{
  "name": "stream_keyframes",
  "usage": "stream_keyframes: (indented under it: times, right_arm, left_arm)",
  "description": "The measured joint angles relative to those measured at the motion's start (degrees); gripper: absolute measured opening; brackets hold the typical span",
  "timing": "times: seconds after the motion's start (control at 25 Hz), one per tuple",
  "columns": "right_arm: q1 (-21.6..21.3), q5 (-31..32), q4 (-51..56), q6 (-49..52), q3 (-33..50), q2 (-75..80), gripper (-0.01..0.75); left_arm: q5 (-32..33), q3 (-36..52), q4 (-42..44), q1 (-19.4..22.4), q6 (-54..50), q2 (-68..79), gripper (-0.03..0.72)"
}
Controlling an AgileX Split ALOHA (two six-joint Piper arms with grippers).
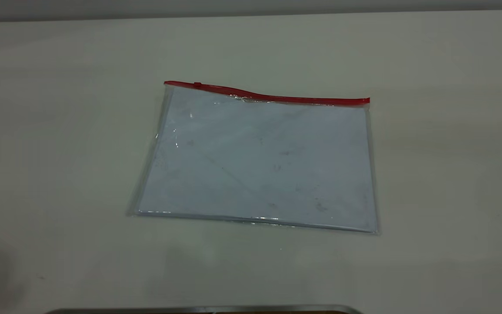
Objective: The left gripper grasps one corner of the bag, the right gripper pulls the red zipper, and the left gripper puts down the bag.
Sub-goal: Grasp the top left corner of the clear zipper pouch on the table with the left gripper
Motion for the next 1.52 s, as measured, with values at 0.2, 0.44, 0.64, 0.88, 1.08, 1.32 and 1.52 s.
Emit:
stream_keyframes:
  times: [0.2, 0.44, 0.64, 0.88, 1.08, 1.32, 1.52]
  right_arm:
    - [0.0, -5.2, 2.0, 0.0, -1.7, 11.2, 0.483]
    - [0.0, -14.6, 2.1, -0.1, -2.8, 24.9, 0.483]
    - [0.0, -21.9, 3.3, -1.9, -4.1, 37.2, 0.483]
    - [2.5, -23.4, 8.9, -12.1, -10.9, 51.4, 0.483]
    - [7.8, -24.4, 9.8, -17.2, -16.2, 61.5, 0.483]
    - [13.4, -25.9, 10.0, -19.6, -20.0, 71.0, 0.483]
    - [16.5, -28.3, 11.0, -20.2, -21.3, 76.7, 0.483]
  left_arm:
    - [-7.6, -2.5, -3.3, 0.0, 4.1, 15.3, 0.590]
    - [-14.5, -7.2, -10.1, 0.0, 14.2, 30.7, 0.590]
    - [-17.1, -10.0, -16.8, 0.0, 24.4, 42.5, 0.590]
    - [-20.5, -14.8, -25.9, 0.0, 35.7, 55.3, 0.590]
    - [-21.0, -18.8, -36.7, 0.0, 45.1, 64.4, 0.590]
    - [-22.3, -23.8, -48.5, -0.8, 57.0, 74.0, 0.590]
    - [-23.0, -27.8, -57.2, -1.8, 66.6, 81.9, 0.590]
